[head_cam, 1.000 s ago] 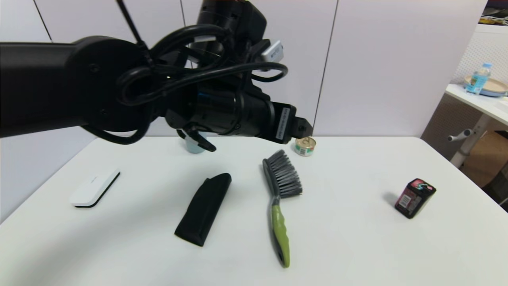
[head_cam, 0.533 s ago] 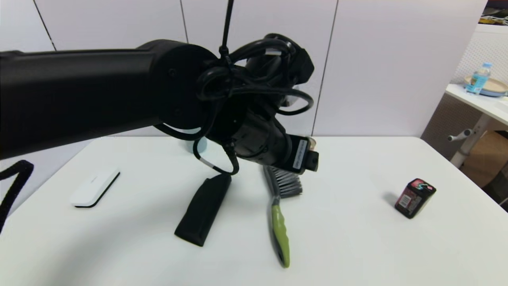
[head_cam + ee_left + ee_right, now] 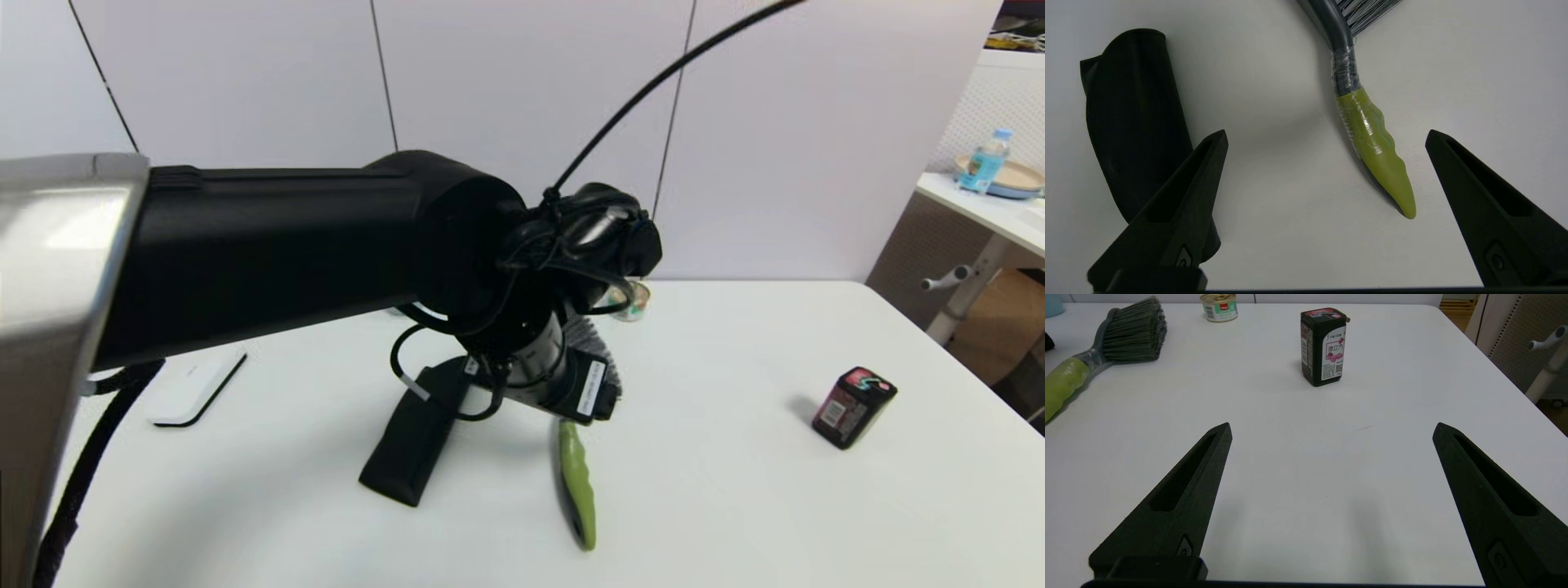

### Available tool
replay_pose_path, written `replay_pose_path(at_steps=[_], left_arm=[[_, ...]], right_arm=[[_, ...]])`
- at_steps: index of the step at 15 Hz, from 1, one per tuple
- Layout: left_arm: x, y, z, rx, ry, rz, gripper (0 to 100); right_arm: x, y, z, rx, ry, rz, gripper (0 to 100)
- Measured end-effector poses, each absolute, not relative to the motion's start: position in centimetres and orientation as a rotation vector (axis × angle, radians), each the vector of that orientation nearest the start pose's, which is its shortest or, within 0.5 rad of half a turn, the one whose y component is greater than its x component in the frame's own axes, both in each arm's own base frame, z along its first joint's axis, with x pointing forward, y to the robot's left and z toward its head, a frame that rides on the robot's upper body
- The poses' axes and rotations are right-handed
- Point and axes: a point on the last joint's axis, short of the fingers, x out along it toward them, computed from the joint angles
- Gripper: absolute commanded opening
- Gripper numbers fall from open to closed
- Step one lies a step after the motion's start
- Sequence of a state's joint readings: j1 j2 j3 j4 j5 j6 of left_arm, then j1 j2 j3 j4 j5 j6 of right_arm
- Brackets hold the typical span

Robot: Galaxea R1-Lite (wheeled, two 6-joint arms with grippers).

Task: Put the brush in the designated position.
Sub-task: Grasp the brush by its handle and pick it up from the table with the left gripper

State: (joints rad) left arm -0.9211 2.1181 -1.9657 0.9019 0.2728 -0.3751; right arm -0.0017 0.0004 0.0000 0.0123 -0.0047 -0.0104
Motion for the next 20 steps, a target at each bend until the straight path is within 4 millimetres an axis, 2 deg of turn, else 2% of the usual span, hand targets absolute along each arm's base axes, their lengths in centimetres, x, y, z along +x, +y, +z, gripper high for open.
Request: replay_pose_path(at_steps=[4, 14, 20], left_arm=[[24.3, -32.0, 19.4, 0.304, 1.010, -0.404, 100], [25.9, -34.5, 16.7, 0.256, 0.951, -0.428, 100], [26.3, -34.9, 15.0, 0.079, 1.015, -0.293, 100]], right_arm=[[-2.3, 0.0, 7.4, -0.010, 0.012, -0.006, 100], [-2.3, 0.0, 7.4, -0.010, 0.012, -0.006, 100], [-2.3, 0.0, 7.4, -0.010, 0.012, -0.006, 100]])
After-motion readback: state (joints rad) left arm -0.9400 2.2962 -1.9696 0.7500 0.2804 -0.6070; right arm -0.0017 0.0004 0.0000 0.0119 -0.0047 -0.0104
